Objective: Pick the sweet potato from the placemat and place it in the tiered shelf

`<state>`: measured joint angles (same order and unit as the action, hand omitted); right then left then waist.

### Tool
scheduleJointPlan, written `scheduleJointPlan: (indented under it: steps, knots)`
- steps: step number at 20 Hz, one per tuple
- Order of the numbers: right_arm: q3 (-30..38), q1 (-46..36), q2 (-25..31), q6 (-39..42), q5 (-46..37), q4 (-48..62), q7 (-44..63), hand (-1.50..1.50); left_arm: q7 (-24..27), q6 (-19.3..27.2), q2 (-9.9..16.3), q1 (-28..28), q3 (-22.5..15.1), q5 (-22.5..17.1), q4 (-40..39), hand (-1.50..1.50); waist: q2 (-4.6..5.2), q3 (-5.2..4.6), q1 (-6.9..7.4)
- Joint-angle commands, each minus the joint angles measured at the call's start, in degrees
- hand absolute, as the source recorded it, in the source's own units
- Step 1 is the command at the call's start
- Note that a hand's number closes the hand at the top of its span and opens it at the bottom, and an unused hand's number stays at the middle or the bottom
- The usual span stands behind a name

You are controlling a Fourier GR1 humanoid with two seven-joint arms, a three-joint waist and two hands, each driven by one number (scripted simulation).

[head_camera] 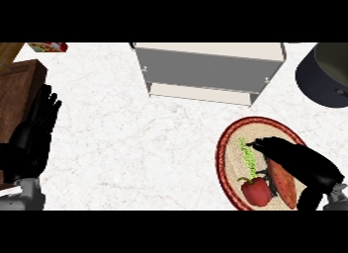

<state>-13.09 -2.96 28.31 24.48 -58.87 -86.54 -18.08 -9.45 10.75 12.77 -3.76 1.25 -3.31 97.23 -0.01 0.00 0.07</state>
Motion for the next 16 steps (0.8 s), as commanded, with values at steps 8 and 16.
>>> scheduleJointPlan:
  steps: [8,16]
  knots:
    - [-2.49,-0.48,-1.98,-12.98,-8.82,9.64,-8.24,1.50,-1.17,-1.34,-1.54,3.08,-0.04,1.49,3.75,0.00,-0.02,0.02,0.16]
    - [-0.58,-2.63,-25.36,-6.86,-13.38,4.96,27.84,1.50,-1.06,-1.26,-0.97,-1.02,1.79,0.77,0.15,0.00,-0.26,-0.17,-0.54]
